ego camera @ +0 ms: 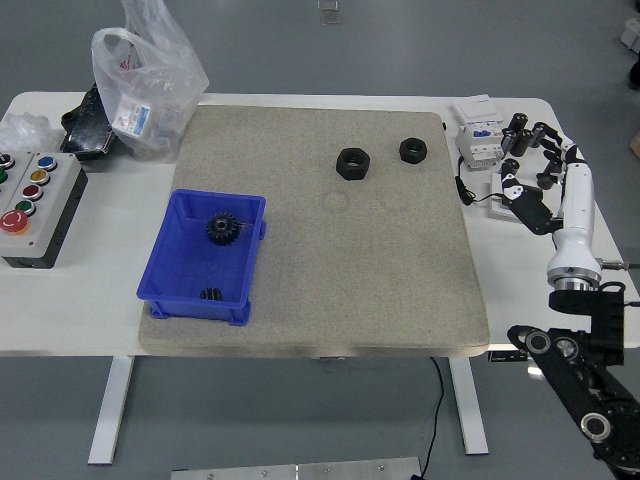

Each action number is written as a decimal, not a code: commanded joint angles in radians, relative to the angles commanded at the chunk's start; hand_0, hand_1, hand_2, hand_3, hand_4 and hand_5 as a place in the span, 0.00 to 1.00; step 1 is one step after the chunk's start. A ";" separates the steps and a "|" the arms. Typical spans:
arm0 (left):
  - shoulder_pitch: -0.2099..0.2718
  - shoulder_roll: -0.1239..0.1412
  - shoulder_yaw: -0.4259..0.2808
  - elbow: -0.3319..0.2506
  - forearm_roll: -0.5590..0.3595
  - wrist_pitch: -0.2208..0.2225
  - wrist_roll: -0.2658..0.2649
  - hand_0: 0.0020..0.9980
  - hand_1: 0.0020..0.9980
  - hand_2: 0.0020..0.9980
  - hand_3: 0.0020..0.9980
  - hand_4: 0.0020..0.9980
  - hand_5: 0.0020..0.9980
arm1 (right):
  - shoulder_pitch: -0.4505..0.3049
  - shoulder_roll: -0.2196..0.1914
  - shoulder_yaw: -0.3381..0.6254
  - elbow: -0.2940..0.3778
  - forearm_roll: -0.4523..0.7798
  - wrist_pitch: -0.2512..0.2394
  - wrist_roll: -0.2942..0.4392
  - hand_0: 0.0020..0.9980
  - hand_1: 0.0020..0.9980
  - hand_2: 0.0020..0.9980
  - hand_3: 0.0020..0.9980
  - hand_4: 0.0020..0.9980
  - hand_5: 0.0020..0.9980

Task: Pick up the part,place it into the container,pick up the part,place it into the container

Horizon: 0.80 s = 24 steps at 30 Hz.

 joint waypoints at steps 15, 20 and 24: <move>-0.007 0.004 0.003 0.000 0.005 -0.002 0.003 0.62 0.61 0.61 0.61 0.50 0.41 | 0.004 -0.004 0.014 -0.013 0.029 0.000 0.020 0.66 0.84 0.82 0.84 0.64 0.21; -0.008 0.009 0.007 0.000 0.005 -0.004 0.004 0.61 0.58 0.60 0.61 0.52 0.39 | 0.006 -0.005 0.014 -0.014 0.029 0.000 0.020 0.70 0.84 0.82 0.84 0.65 0.22; -0.007 0.012 0.008 0.000 0.008 -0.005 0.008 0.62 0.53 0.60 0.61 0.52 0.39 | 0.005 -0.004 0.013 -0.015 0.033 0.000 0.022 0.76 0.86 0.83 0.84 0.66 0.21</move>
